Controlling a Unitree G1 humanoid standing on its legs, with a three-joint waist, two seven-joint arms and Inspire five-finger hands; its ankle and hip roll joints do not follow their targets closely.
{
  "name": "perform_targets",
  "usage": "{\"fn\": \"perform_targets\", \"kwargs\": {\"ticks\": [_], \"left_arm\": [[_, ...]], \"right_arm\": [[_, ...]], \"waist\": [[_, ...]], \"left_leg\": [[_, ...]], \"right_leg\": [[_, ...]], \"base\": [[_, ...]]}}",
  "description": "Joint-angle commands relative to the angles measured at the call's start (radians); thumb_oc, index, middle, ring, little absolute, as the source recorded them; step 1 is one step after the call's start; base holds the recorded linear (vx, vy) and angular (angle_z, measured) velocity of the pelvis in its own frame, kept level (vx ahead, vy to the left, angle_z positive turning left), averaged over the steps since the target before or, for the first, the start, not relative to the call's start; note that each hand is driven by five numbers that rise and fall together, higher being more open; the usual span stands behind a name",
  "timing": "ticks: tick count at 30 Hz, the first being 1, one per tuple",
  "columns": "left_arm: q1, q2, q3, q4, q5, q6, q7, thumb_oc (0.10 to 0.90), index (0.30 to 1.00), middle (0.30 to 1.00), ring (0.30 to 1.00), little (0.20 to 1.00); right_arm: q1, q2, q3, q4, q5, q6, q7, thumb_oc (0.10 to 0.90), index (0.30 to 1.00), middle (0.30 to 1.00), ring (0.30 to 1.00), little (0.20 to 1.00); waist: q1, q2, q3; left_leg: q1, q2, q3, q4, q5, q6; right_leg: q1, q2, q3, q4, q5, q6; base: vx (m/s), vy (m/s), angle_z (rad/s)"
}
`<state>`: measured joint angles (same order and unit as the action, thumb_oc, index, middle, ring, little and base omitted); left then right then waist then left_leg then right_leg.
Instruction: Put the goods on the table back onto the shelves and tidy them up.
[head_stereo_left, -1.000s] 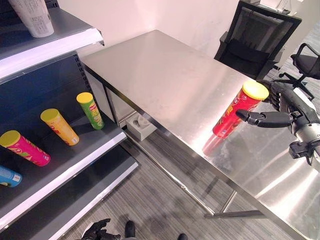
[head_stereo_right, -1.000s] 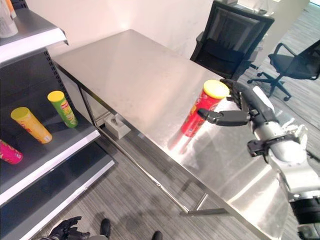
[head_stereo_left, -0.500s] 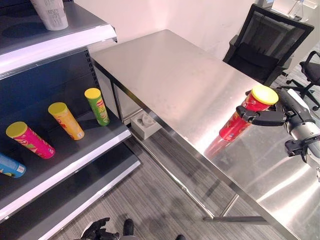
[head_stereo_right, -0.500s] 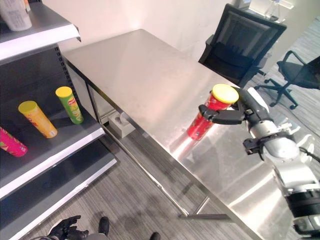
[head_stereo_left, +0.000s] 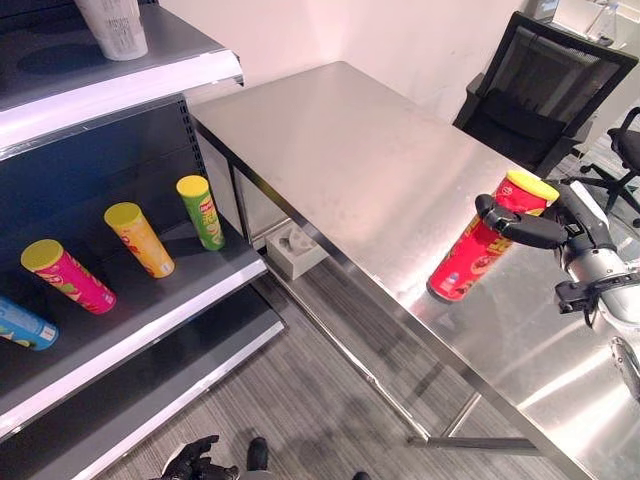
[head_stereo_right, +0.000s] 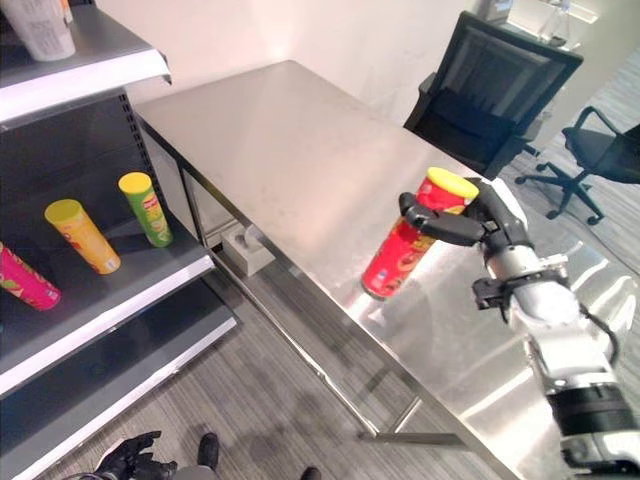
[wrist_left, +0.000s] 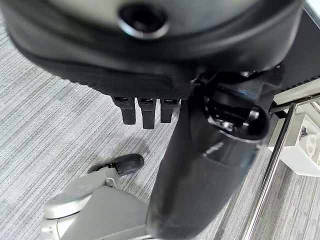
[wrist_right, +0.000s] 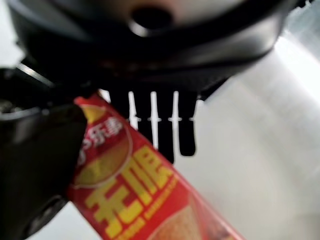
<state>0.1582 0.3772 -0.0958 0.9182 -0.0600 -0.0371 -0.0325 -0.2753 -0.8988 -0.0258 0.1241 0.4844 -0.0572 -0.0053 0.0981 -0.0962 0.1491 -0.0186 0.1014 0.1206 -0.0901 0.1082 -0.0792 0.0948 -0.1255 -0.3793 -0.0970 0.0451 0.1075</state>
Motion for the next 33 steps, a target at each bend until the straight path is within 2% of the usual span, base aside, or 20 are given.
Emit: {"fn": "perform_targets", "kwargs": {"ticks": [1, 7, 9, 10, 13, 14, 15, 17, 20, 21, 23, 24, 25, 26, 27, 28, 29, 30, 31, 33], "left_arm": [[-0.025, 0.036, -0.014, -0.009, -0.022, -0.019, 0.023, 0.8, 0.9, 0.9, 0.9, 0.9], [-0.026, 0.032, -0.023, -0.01, -0.035, -0.015, 0.026, 0.8, 0.9, 0.9, 0.9, 0.9], [-0.042, 0.03, -0.037, -0.02, -0.045, -0.018, 0.032, 0.8, 0.9, 0.9, 0.9, 0.9], [-0.046, 0.028, -0.036, -0.023, -0.053, -0.02, 0.032, 0.8, 0.9, 0.9, 0.9, 0.9], [-0.05, 0.02, -0.035, -0.026, -0.059, -0.021, 0.033, 0.8, 0.9, 0.9, 0.9, 0.9], [-0.043, 0.014, -0.03, -0.021, -0.057, -0.024, 0.031, 0.8, 0.9, 0.9, 0.9, 0.9], [-0.036, 0.012, -0.026, -0.017, -0.052, -0.024, 0.029, 0.8, 0.9, 0.9, 0.9, 0.9], [-0.028, 0.011, -0.019, -0.017, -0.041, -0.025, 0.026, 0.8, 0.9, 0.9, 0.9, 0.9], [-0.018, 0.005, -0.012, -0.032, -0.032, -0.025, 0.022, 0.8, 0.9, 0.9, 0.9, 0.9], [-0.016, 0.004, -0.009, -0.041, -0.026, -0.03, 0.022, 0.8, 0.9, 0.9, 0.9, 0.9], [-0.014, -0.002, -0.023, -0.069, -0.019, -0.032, 0.008, 0.8, 0.9, 0.9, 0.9, 0.9], [-0.029, 0.004, -0.034, -0.095, -0.003, -0.028, 0.002, 0.8, 0.9, 0.9, 0.9, 0.9], [-0.037, 0.011, -0.035, -0.1, 0.009, -0.032, 0.002, 0.8, 0.9, 0.9, 0.9, 0.9], [-0.041, 0.027, -0.019, -0.105, 0.018, -0.034, 0.005, 0.8, 0.9, 0.9, 0.9, 0.9], [-0.043, 0.036, -0.01, -0.1, 0.018, -0.033, 0.005, 0.8, 0.9, 0.9, 0.9, 0.9], [-0.041, 0.05, 0.005, -0.099, 0.016, -0.036, 0.01, 0.8, 0.9, 0.9, 0.9, 0.9], [-0.036, 0.061, 0.012, -0.094, 0.018, -0.036, 0.015, 0.8, 0.9, 0.9, 0.9, 0.9], [-0.033, 0.066, 0.014, -0.091, 0.019, -0.036, 0.015, 0.8, 0.9, 0.9, 0.9, 0.9], [-0.03, 0.072, 0.011, -0.084, 0.015, -0.033, 0.013, 0.8, 0.9, 0.9, 0.9, 0.9], [-0.025, 0.074, 0.004, -0.08, 0.018, -0.031, 0.013, 0.8, 0.9, 0.9, 0.9, 0.9]], "right_arm": [[-0.168, -0.022, -0.144, -0.146, 0.021, -0.187, -0.134, 0.4, 0.3, 0.3, 0.3, 0.3], [-0.224, 0.063, -0.178, -0.253, 0.0, -0.242, -0.195, 0.4, 0.3, 0.3, 0.3, 0.3], [-0.286, 0.066, -0.171, -0.3, -0.008, -0.269, -0.214, 0.4, 0.3, 0.3, 0.3, 0.3], [-0.293, 0.066, -0.17, -0.311, -0.003, -0.274, -0.21, 0.4, 0.3, 0.3, 0.3, 0.3], [-0.296, 0.075, -0.156, -0.334, 0.003, -0.274, -0.203, 0.4, 0.3, 0.3, 0.3, 0.3], [-0.294, 0.079, -0.144, -0.349, 0.008, -0.275, -0.188, 0.4, 0.3, 0.3, 0.3, 0.3], [-0.293, 0.079, -0.133, -0.358, 0.01, -0.27, -0.177, 0.4, 0.3, 0.3, 0.3, 0.3], [-0.285, 0.07, -0.126, -0.375, 0.015, -0.265, -0.155, 0.4, 0.3, 0.3, 0.3, 0.3], [-0.262, 0.073, -0.121, -0.388, 0.028, -0.256, -0.127, 0.4, 0.3, 0.3, 0.3, 0.3], [-0.237, 0.084, -0.126, -0.393, 0.031, -0.239, -0.108, 0.4, 0.3, 0.3, 0.3, 0.3], [-0.205, 0.085, -0.157, -0.407, 0.038, -0.233, -0.097, 0.4, 0.3, 0.3, 0.3, 0.3], [-0.163, 0.106, -0.195, -0.411, 0.015, -0.222, -0.098, 0.4, 0.3, 0.3, 0.3, 0.3], [-0.141, 0.129, -0.214, -0.407, 0.0, -0.22, -0.101, 0.4, 0.3, 0.3, 0.3, 0.3], [-0.131, 0.144, -0.218, -0.403, -0.018, -0.211, -0.108, 0.4, 0.3, 0.3, 0.3, 0.3], [-0.122, 0.155, -0.223, -0.405, -0.03, -0.206, -0.111, 0.4, 0.3, 0.3, 0.3, 0.3], [-0.115, 0.17, -0.219, -0.409, -0.049, -0.202, -0.11, 0.4, 0.3, 0.3, 0.3, 0.3], [-0.109, 0.18, -0.218, -0.418, -0.045, -0.204, -0.105, 0.4, 0.3, 0.3, 0.3, 0.3], [-0.101, 0.182, -0.219, -0.418, -0.048, -0.207, -0.101, 0.4, 0.3, 0.3, 0.3, 0.3], [-0.085, 0.173, -0.223, -0.427, -0.041, -0.205, -0.086, 0.4, 0.3, 0.3, 0.3, 0.3], [-0.073, 0.169, -0.219, -0.431, -0.033, -0.208, -0.077, 0.4, 0.3, 0.3, 0.3, 0.3]], "waist": [[0.045, -0.008, -0.049], [0.076, 0.012, -0.037], [0.109, 0.037, 0.001], [0.113, 0.041, 0.009], [0.11, 0.041, 0.015], [0.103, 0.033, 0.012], [0.095, 0.034, 0.013], [0.077, 0.035, 0.007], [0.049, 0.045, -0.006], [0.023, 0.057, -0.021], [-0.02, 0.083, -0.043], [-0.029, 0.093, -0.047], [-0.027, 0.091, -0.033], [-0.021, 0.072, -0.021], [-0.02, 0.068, -0.009], [-0.026, 0.07, 0.009], [-0.031, 0.064, 0.026], [-0.03, 0.062, 0.028], [-0.032, 0.067, 0.024], [-0.028, 0.071, 0.016]], "left_leg": [[0.036, 0.03, 0.018, 0.003, -0.071, -0.026], [-0.016, 0.063, -0.038, 0.007, 0.001, -0.062], [-0.103, 0.094, -0.08, 0.032, 0.079, -0.109], [-0.117, 0.098, -0.068, 0.047, 0.078, -0.109], [-0.138, 0.105, -0.045, 0.115, 0.05, -0.097], [-0.1, 0.116, -0.024, 0.17, -0.027, -0.083], [-0.08, 0.123, -0.011, 0.215, -0.071, -0.075], [-0.012, 0.151, 0.026, 0.287, -0.111, -0.07], [0.084, 0.197, 0.068, 0.368, -0.124, -0.081], [0.148, 0.203, 0.08, 0.372, -0.13, -0.099], [0.218, 0.173, 0.151, 0.231, -0.206, -0.092], [0.254, 0.1, 0.178, 0.043, -0.232, -0.061], [0.241, 0.053, 0.166, 0.003, -0.24, -0.045], [0.222, 0.013, 0.164, 0.003, -0.258, -0.03], [0.21, 0.005, 0.157, 0.003, -0.251, -0.026], [0.194, -0.001, 0.145, 0.003, -0.241, -0.014], [0.17, -0.025, 0.138, 0.003, -0.219, 0.014], [0.159, -0.037, 0.125, 0.003, -0.208, 0.029], [0.136, -0.045, 0.095, 0.003, -0.183, 0.054], [0.121, -0.049, 0.076, 0.003, -0.163, 0.066]], "right_leg": [[0.059, -0.025, -0.034, 0.01, -0.069, 0.055], [0.059, 0.027, -0.033, 0.01, -0.112, 0.015], [0.06, 0.053, -0.069, 0.01, -0.135, -0.01], [0.056, 0.05, -0.086, 0.01, -0.13, -0.013], [0.039, 0.037, -0.117, 0.01, -0.119, -0.016], [0.025, 0.021, -0.124, 0.01, -0.116, -0.017], [0.021, 0.013, -0.133, 0.01, -0.108, -0.016], [-0.002, -0.003, -0.163, 0.01, -0.085, -0.016], [-0.032, -0.029, -0.211, 0.01, -0.05, -0.007], [-0.057, -0.053, -0.247, 0.012, -0.013, 0.012], [-0.102, -0.103, -0.3, 0.019, 0.05, 0.049], [-0.15, -0.171, -0.314, 0.022, 0.152, 0.111], [-0.181, -0.209, -0.304, 0.021, 0.2, 0.141], [-0.204, -0.24, -0.283, 0.019, 0.222, 0.151], [-0.215, -0.247, -0.262, 0.019, 0.233, 0.154], [-0.227, -0.241, -0.194, 0.023, 0.232, 0.154], [-0.211, -0.225, -0.109, 0.089, 0.173, 0.134], [-0.207, -0.214, -0.059, 0.149, 0.124, 0.123], [-0.185, -0.159, 0.021, 0.262, 0.029, 0.097], [-0.165, -0.108, 0.053, 0.359, -0.067, 0.07]], "base": [[-0.05, -0.102, 0.09], [-0.13, -0.173, 0.27], [-0.35, -0.23, 0.66], [-0.34, -0.126, 0.66], [-0.2, -0.033, 0.68], [-0.15, -0.034, 0.52], [-0.22, -0.021, 0.26], [-0.22, 0.062, 0.25], [-0.25, 0.171, 0.71], [-0.38, 0.405, 0.96], [-0.5, 0.588, 1.97], [-0.6, 0.745, 1.97], [-0.68, 0.784, 1.18], [-0.53, 0.424, 1.13], [-0.47, 0.281, 0.59], [-0.49, 0.251, 0.21], [-0.44, 0.262, 0.06], [-0.41, 0.251, 0.55], [-0.24, 0.151, 0.54], [-0.18, 0.076, 0.49]]}}
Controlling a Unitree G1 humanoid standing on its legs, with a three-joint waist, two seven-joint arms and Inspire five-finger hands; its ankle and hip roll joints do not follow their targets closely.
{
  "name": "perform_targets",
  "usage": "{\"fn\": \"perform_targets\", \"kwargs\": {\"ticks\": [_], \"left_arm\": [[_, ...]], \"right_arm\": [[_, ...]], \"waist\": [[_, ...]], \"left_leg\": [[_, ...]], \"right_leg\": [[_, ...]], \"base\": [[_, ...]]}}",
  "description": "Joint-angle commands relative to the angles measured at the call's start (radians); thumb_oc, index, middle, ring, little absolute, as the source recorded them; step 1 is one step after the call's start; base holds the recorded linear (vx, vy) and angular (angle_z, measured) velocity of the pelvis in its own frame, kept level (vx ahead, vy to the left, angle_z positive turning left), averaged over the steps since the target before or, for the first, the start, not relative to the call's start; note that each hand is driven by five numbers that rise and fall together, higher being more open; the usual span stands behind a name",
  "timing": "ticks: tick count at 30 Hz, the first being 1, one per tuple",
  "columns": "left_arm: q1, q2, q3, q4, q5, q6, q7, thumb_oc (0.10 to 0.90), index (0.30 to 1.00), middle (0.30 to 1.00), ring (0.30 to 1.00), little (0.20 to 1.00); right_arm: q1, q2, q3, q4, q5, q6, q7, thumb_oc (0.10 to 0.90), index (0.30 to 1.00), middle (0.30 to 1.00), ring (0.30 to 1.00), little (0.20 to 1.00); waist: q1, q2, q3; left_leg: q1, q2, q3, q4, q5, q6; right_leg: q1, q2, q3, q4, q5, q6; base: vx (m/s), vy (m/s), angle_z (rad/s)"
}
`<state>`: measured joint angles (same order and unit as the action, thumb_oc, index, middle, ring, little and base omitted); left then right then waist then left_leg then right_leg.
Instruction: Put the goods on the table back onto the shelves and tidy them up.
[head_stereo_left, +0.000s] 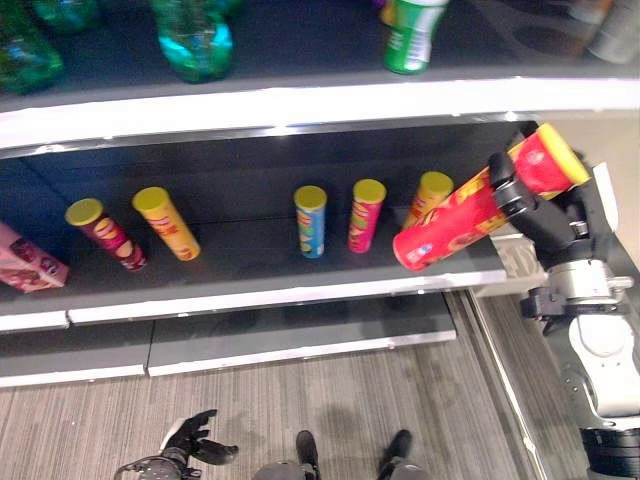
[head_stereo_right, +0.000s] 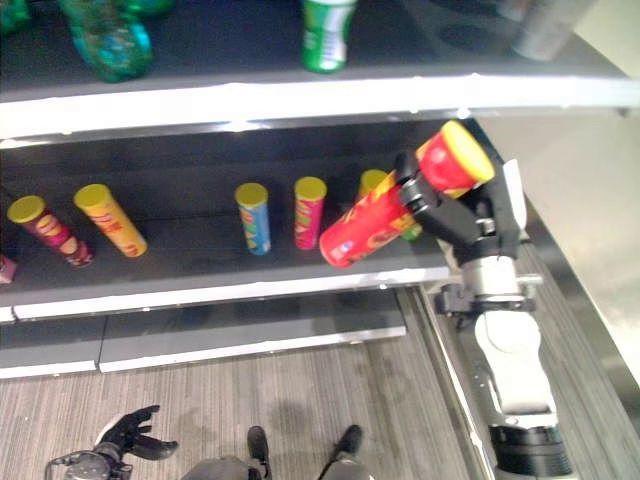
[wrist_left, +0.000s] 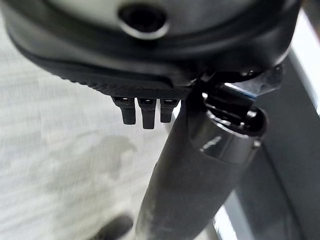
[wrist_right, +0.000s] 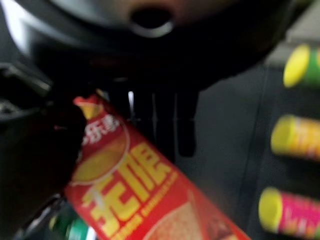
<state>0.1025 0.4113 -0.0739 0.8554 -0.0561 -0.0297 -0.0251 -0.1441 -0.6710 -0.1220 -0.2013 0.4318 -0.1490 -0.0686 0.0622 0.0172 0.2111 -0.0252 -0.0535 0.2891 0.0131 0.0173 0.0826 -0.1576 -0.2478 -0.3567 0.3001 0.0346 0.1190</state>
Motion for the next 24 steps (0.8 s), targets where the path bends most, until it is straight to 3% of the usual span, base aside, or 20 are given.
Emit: {"fn": "perform_targets", "kwargs": {"ticks": [1, 2, 3, 4, 5, 8, 13, 15, 17, 18, 21, 24], "left_arm": [[0.033, 0.04, -0.021, -0.018, 0.018, -0.036, 0.005, 0.8, 0.9, 0.9, 0.9, 0.9], [0.035, 0.04, -0.029, -0.019, 0.027, -0.032, 0.008, 0.8, 0.9, 0.9, 0.9, 0.9], [0.035, 0.04, -0.029, -0.019, 0.027, -0.031, 0.008, 0.8, 0.9, 0.9, 0.9, 0.9], [0.043, 0.032, -0.018, -0.035, 0.009, -0.035, 0.001, 0.8, 0.9, 0.9, 0.9, 0.9], [0.05, 0.021, -0.013, -0.035, 0.005, -0.035, 0.001, 0.8, 0.9, 0.9, 0.9, 0.9], [0.074, -0.008, -0.003, -0.033, -0.001, -0.031, -0.013, 0.8, 0.9, 0.9, 0.9, 0.9], [0.081, -0.013, -0.019, -0.033, 0.026, -0.029, -0.027, 0.8, 0.9, 0.9, 0.9, 0.9], [0.074, -0.014, -0.023, -0.036, 0.023, -0.029, -0.03, 0.8, 0.9, 0.9, 0.9, 0.9], [0.061, -0.022, -0.027, -0.045, 0.022, -0.031, -0.027, 0.8, 0.9, 0.9, 0.9, 0.9], [0.061, -0.023, -0.027, -0.045, 0.022, -0.032, -0.027, 0.8, 0.9, 0.9, 0.9, 0.9], [0.061, -0.02, -0.027, -0.051, 0.023, -0.044, -0.015, 0.8, 0.9, 0.9, 0.9, 0.9], [0.069, -0.025, -0.022, -0.046, 0.027, -0.044, -0.01, 0.8, 0.9, 0.9, 0.9, 0.9]], "right_arm": [[-0.198, -0.06, -0.12, -0.102, 0.019, -0.117, -0.011, 0.4, 0.3, 0.3, 0.3, 0.3], [-0.185, -0.065, -0.113, -0.095, 0.014, -0.118, -0.012, 0.4, 0.3, 0.3, 0.3, 0.3], [-0.185, -0.066, -0.113, -0.094, 0.014, -0.118, -0.012, 0.4, 0.3, 0.3, 0.3, 0.3], [-0.182, -0.061, -0.11, -0.108, 0.027, -0.107, 0.006, 0.4, 0.3, 0.3, 0.3, 0.3], [-0.187, -0.048, -0.106, -0.106, 0.041, -0.114, 0.006, 0.4, 0.3, 0.3, 0.3, 0.3], [-0.152, -0.054, -0.108, -0.103, 0.047, -0.106, 0.012, 0.4, 0.3, 0.3, 0.3, 0.3], [-0.092, -0.08, -0.122, -0.128, 0.041, -0.092, 0.044, 0.4, 0.3, 0.3, 0.3, 0.3], [-0.084, -0.091, -0.117, -0.135, 0.044, -0.094, 0.059, 0.4, 0.3, 0.3, 0.3, 0.3], [-0.071, -0.118, -0.083, -0.14, -0.02, -0.079, 0.075, 0.4, 0.3, 0.3, 0.3, 0.3], [-0.072, -0.118, -0.082, -0.14, -0.021, -0.079, 0.075, 0.4, 0.3, 0.3, 0.3, 0.3], [-0.073, -0.127, -0.027, -0.145, -0.067, -0.073, 0.1, 0.4, 0.3, 0.3, 0.3, 0.3], [-0.061, -0.12, -0.006, -0.152, -0.104, -0.067, 0.115, 0.4, 0.3, 0.3, 0.3, 0.3]], "waist": [[0.01, -0.044, -0.049], [0.01, -0.055, -0.052], [0.011, -0.054, -0.053], [0.024, -0.083, -0.066], [0.03, -0.091, -0.082], [0.031, -0.093, -0.105], [0.017, -0.085, -0.099], [0.015, -0.086, -0.071], [0.006, -0.082, -0.051], [0.005, -0.081, -0.051], [0.007, -0.08, -0.039], [-0.01, -0.041, -0.055]], "left_leg": [[0.121, 0.103, -0.104, -0.1, -0.064, -0.091], [0.115, 0.094, -0.112, -0.099, -0.062, -0.089], [0.112, 0.095, -0.112, -0.1, -0.057, -0.089], [0.096, 0.073, -0.13, -0.094, -0.053, -0.095], [0.086, 0.07, -0.132, -0.098, -0.044, -0.099], [0.074, 0.087, -0.138, -0.1, -0.026, -0.116], [0.051, 0.104, -0.161, -0.086, 0.0, -0.135], [0.002, 0.112, -0.16, -0.013, 0.003, -0.146], [-0.052, 0.157, -0.143, 0.043, 0.009, -0.17], [-0.052, 0.157, -0.144, 0.042, 0.01, -0.17], [-0.058, 0.222, -0.207, 0.032, 0.036, -0.194], [-0.007, 0.275, -0.226, -0.084, 0.067, -0.215]], "right_leg": [[0.097, 0.045, 0.049, -0.005, -0.091, 0.05], [0.112, 0.077, 0.077, -0.01, -0.116, 0.038], [0.111, 0.079, 0.076, -0.015, -0.111, 0.036], [0.179, 0.111, 0.09, -0.149, -0.125, 0.014], [0.2, 0.126, 0.089, -0.212, -0.112, 0.01], [0.243, 0.17, 0.121, -0.341, -0.079, 0.004], [0.265, 0.185, 0.097, -0.387, -0.074, -0.009], [0.266, 0.179, 0.079, -0.387, -0.075, -0.018], [0.265, 0.163, 0.046, -0.387, -0.066, -0.022], [0.265, 0.164, 0.045, -0.387, -0.066, -0.022], [0.25, 0.131, 0.047, -0.382, -0.052, -0.009], [0.237, 0.13, 0.044, -0.366, -0.065, 0.004]], "base": [[-0.13, -0.003, 0.4], [-0.1, -0.017, 0.45], [-0.07, -0.117, 0.33], [-0.05, -0.149, 0.2], [-0.06, -0.195, -0.08], [-0.05, -0.151, -0.15], [-0.07, -0.106, 0.1], [-0.16, -0.055, 0.31], [-0.14, 0.03, 0.46], [-0.03, 0.085, 0.27], [-0.03, 0.112, 0.06], [0.02, 0.143, -0.04]]}}
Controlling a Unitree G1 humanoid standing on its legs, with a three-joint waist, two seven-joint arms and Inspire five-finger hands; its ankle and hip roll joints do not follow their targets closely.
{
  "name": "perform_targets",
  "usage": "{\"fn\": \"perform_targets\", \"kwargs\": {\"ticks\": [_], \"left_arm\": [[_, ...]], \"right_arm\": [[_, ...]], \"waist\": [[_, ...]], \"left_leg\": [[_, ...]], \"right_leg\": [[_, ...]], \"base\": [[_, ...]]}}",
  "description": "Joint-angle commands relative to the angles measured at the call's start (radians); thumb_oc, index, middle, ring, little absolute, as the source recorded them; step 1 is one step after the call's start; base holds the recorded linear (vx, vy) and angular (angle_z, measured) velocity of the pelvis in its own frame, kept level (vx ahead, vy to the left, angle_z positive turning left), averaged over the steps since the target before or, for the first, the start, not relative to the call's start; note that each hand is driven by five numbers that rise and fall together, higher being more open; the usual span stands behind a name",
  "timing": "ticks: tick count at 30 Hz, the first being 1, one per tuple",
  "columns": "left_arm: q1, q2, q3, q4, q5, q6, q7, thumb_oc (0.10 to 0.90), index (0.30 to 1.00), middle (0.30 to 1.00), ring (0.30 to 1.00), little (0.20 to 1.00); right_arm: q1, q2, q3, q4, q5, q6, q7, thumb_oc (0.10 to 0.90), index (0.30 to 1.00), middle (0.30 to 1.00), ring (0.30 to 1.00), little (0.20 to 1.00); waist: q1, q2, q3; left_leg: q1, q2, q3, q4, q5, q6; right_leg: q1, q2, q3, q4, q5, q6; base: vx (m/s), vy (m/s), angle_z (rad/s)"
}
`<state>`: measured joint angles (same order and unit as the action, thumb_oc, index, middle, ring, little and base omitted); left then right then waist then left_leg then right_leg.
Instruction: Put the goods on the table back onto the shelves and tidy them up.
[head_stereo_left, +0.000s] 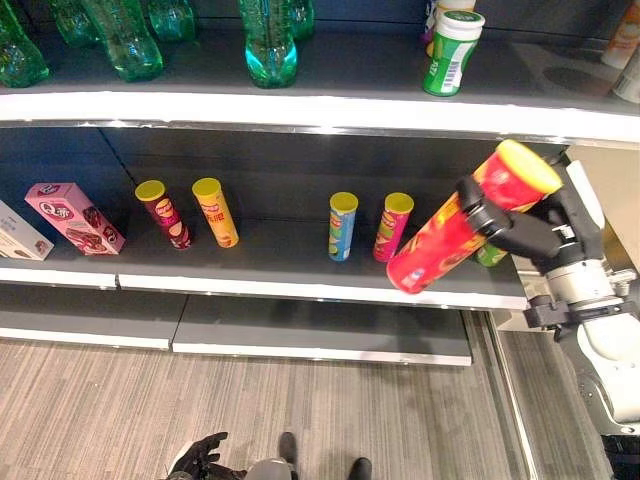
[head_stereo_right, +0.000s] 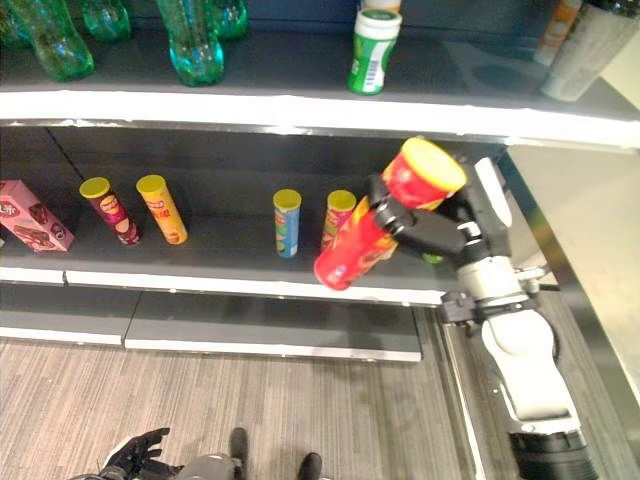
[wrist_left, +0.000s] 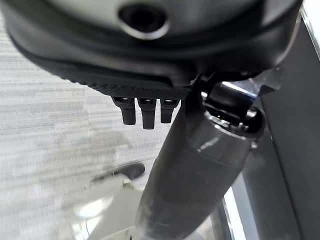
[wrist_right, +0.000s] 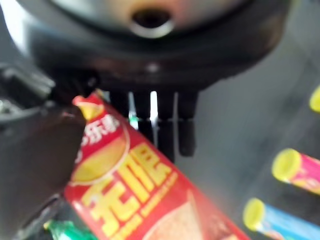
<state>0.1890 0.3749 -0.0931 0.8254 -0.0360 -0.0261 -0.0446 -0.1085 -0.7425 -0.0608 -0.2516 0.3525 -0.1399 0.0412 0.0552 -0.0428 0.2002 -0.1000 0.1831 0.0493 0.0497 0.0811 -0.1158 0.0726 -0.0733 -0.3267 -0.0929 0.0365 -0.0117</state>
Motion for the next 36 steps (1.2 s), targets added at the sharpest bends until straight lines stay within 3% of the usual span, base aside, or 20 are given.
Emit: {"fn": "perform_targets", "kwargs": {"ticks": [1, 2, 5, 12, 20, 23, 28, 36], "left_arm": [[-0.017, 0.011, -0.003, -0.016, 0.007, -0.047, 0.009, 0.8, 0.9, 0.9, 0.9, 0.9], [-0.01, 0.006, -0.005, -0.003, 0.018, -0.045, 0.008, 0.8, 0.9, 0.9, 0.9, 0.9], [0.007, 0.008, -0.006, -0.001, 0.034, -0.047, 0.006, 0.8, 0.9, 0.9, 0.9, 0.9], [0.025, 0.01, 0.016, 0.048, 0.048, -0.045, 0.036, 0.8, 0.9, 0.9, 0.9, 0.9], [0.031, -0.003, -0.004, 0.046, 0.047, -0.041, 0.049, 0.8, 0.9, 0.9, 0.9, 0.9], [0.025, -0.006, -0.02, 0.023, 0.032, -0.039, 0.064, 0.8, 0.9, 0.9, 0.9, 0.9], [0.003, 0.01, -0.06, -0.06, -0.01, -0.047, 0.1, 0.8, 0.9, 0.9, 0.9, 0.9], [-0.028, 0.037, -0.119, -0.102, -0.037, -0.065, 0.152, 0.8, 0.9, 0.9, 0.9, 0.9]], "right_arm": [[-0.096, -0.049, -0.068, -0.102, -0.024, -0.075, 0.005, 0.4, 0.3, 0.3, 0.3, 0.3], [-0.074, -0.03, -0.065, -0.108, -0.048, -0.073, 0.01, 0.4, 0.3, 0.3, 0.3, 0.3], [-0.059, -0.02, -0.046, -0.11, -0.129, -0.058, 0.008, 0.4, 0.3, 0.3, 0.3, 0.3], [-0.102, 0.036, 0.071, -0.08, -0.259, -0.034, -0.014, 0.4, 0.3, 0.3, 0.3, 0.3], [-0.143, 0.073, 0.16, -0.021, -0.419, -0.017, -0.07, 0.4, 0.3, 0.3, 0.3, 0.3], [-0.186, 0.099, 0.205, 0.018, -0.498, -0.007, -0.116, 0.4, 0.3, 0.3, 0.3, 0.3], [-0.314, 0.121, 0.262, 0.128, -0.707, 0.025, -0.279, 0.4, 0.3, 0.3, 0.3, 0.3], [-0.451, 0.174, 0.256, 0.257, -0.821, 0.074, -0.492, 0.4, 0.3, 0.3, 0.3, 0.3]], "waist": [[-0.002, 0.019, -0.044], [-0.007, 0.045, -0.056], [-0.003, 0.06, -0.063], [0.031, 0.071, -0.046], [0.059, 0.081, -0.018], [0.08, 0.092, 0.009], [0.136, 0.12, 0.067], [0.206, 0.156, 0.115]], "left_leg": [[0.069, 0.039, 0.015, -0.122, 0.004, -0.017], [0.078, 0.028, 0.023, -0.137, 0.0, -0.03], [0.103, -0.006, 0.04, -0.137, -0.02, -0.021], [0.125, -0.072, 0.066, -0.137, -0.054, 0.022], [0.103, -0.096, 0.036, -0.137, -0.05, 0.035], [0.084, -0.099, 0.017, -0.136, -0.04, 0.039], [0.01, -0.104, -0.044, -0.121, -0.014, 0.041], [-0.089, -0.124, -0.122, -0.098, 0.003, 0.045]], "right_leg": [[0.007, -0.045, 0.014, 0.028, -0.067, 0.135], [0.006, -0.057, 0.006, 0.04, -0.067, 0.137], [0.01, -0.094, 0.0, 0.059, -0.059, 0.146], [0.004, -0.175, 0.007, 0.09, -0.038, 0.181], [0.005, -0.199, -0.021, 0.108, -0.045, 0.188], [-0.004, -0.204, -0.04, 0.124, -0.05, 0.189], [-0.035, -0.22, -0.101, 0.168, -0.066, 0.19], [-0.08, -0.247, -0.168, 0.222, -0.088, 0.193]], "base": [[0.08, 0.198, 0.03], [0.05, 0.14, 0.04], [0.11, 0.237, 0.04], [0.06, 0.154, -0.01], [0.01, 0.033, 0.05], [-0.05, 0.006, 0.19], [-0.05, -0.005, 0.32], [-0.01, 0.009, 0.41]]}}
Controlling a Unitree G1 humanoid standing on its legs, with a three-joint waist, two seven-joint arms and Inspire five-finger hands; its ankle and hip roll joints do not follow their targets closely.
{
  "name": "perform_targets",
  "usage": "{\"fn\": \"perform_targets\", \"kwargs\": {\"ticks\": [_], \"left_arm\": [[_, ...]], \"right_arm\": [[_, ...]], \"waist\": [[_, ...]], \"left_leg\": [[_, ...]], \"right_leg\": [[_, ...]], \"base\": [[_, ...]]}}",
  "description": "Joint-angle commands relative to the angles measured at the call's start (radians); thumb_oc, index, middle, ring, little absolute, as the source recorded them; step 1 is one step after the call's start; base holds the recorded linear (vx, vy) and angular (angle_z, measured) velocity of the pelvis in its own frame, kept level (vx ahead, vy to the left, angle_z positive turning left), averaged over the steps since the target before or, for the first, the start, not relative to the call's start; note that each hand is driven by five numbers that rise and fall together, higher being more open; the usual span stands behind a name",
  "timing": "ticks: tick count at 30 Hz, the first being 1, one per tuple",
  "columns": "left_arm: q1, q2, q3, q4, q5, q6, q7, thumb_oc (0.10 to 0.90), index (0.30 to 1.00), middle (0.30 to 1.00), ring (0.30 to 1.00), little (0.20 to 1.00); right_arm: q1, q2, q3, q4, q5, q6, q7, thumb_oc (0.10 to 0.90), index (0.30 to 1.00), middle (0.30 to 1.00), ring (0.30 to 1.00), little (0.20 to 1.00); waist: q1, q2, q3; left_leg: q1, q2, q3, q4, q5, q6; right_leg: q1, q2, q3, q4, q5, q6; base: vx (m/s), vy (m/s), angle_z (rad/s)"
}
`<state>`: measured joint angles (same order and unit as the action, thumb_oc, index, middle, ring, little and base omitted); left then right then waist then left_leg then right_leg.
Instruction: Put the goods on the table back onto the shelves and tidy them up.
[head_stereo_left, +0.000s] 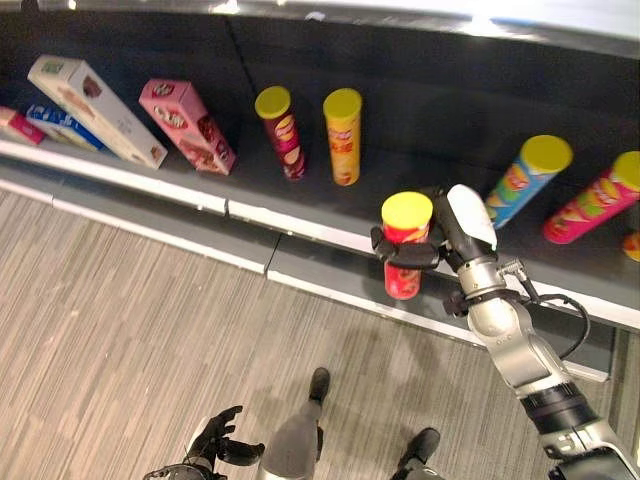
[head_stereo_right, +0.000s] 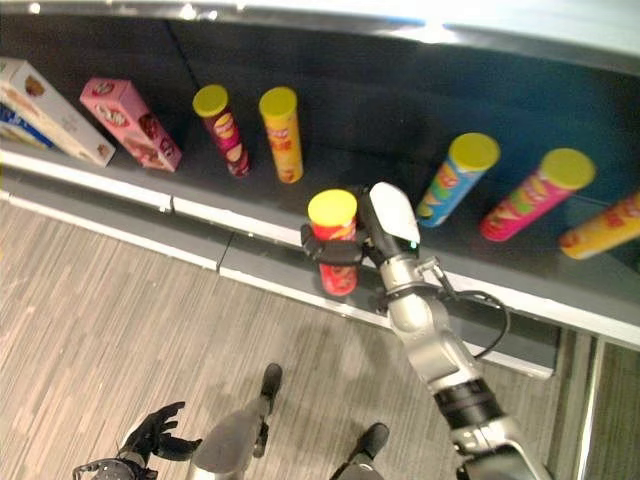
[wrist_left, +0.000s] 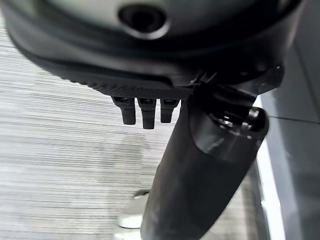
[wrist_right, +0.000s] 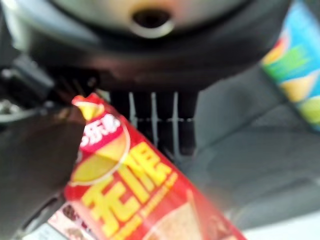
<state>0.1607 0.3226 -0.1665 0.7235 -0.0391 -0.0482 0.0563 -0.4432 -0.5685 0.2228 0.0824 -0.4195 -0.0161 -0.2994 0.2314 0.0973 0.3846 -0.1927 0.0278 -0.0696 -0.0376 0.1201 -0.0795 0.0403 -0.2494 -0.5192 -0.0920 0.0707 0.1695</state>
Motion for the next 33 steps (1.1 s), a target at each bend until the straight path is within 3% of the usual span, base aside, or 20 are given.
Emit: {"fn": "perform_targets", "kwargs": {"ticks": [1, 5, 15, 19, 26, 33], "left_arm": [[-0.002, 0.093, -0.052, -0.013, -0.05, -0.05, 0.063, 0.8, 0.9, 0.9, 0.9, 0.9], [-0.021, 0.087, -0.076, -0.011, -0.059, -0.063, 0.095, 0.8, 0.9, 0.9, 0.9, 0.9], [-0.071, 0.085, -0.14, -0.051, -0.06, -0.088, 0.123, 0.8, 0.9, 0.9, 0.9, 0.9], [-0.086, 0.089, -0.154, -0.07, -0.066, -0.098, 0.13, 0.8, 0.9, 0.9, 0.9, 0.9], [-0.11, 0.084, -0.176, -0.085, -0.064, -0.106, 0.136, 0.8, 0.9, 0.9, 0.9, 0.9], [-0.114, 0.072, -0.186, -0.092, -0.067, -0.101, 0.142, 0.8, 0.9, 0.9, 0.9, 0.9]], "right_arm": [[-0.14, -0.002, -0.049, -0.05, -0.064, -0.038, -0.205, 0.4, 0.3, 0.3, 0.3, 0.3], [-0.186, -0.025, -0.128, 0.008, -0.124, 0.013, -0.365, 0.4, 0.3, 0.3, 0.3, 0.3], [-0.299, -0.064, -0.198, 0.102, -0.113, 0.074, -0.548, 0.4, 0.3, 0.3, 0.3, 0.3], [-0.355, -0.102, -0.216, 0.146, -0.086, 0.09, -0.602, 0.4, 0.3, 0.3, 0.3, 0.3], [-0.39, -0.137, -0.231, 0.167, -0.072, 0.111, -0.639, 0.4, 0.3, 0.3, 0.3, 0.3], [-0.35, -0.09, -0.221, 0.151, -0.053, 0.102, -0.634, 0.4, 0.3, 0.3, 0.3, 0.3]], "waist": [[0.041, 0.022, -0.063], [0.066, 0.03, -0.047], [0.087, 0.044, -0.003], [0.094, 0.051, -0.003], [0.102, 0.058, -0.007], [0.093, 0.053, -0.007]], "left_leg": [[-0.021, 0.022, -0.017, -0.006, -0.033, 0.009], [-0.076, 0.004, -0.038, -0.006, -0.028, 0.012], [-0.178, -0.026, -0.04, 0.035, -0.04, 0.017], [-0.202, -0.039, -0.049, 0.032, -0.057, 0.011], [-0.226, -0.057, -0.06, 0.03, -0.056, 0.016], [-0.225, -0.061, -0.063, 0.038, -0.063, 0.02]], "right_leg": [[-0.056, -0.073, 0.015, 0.22, -0.123, 0.013], [-0.08, -0.076, -0.002, 0.194, -0.109, 0.02], [-0.138, -0.087, 0.005, 0.16, -0.077, 0.03], [-0.145, -0.09, 0.012, 0.148, -0.092, 0.042], [-0.15, -0.101, -0.002, 0.132, -0.079, 0.053], [-0.15, -0.103, 0.002, 0.131, -0.075, 0.055]], "base": [[0.01, 0.03, 0.47], [0.03, 0.043, 0.29], [0.0, 0.018, -0.01], [0.02, -0.004, -0.01], [0.03, 0.002, 0.05], [0.0, 0.0, 0.0]]}}
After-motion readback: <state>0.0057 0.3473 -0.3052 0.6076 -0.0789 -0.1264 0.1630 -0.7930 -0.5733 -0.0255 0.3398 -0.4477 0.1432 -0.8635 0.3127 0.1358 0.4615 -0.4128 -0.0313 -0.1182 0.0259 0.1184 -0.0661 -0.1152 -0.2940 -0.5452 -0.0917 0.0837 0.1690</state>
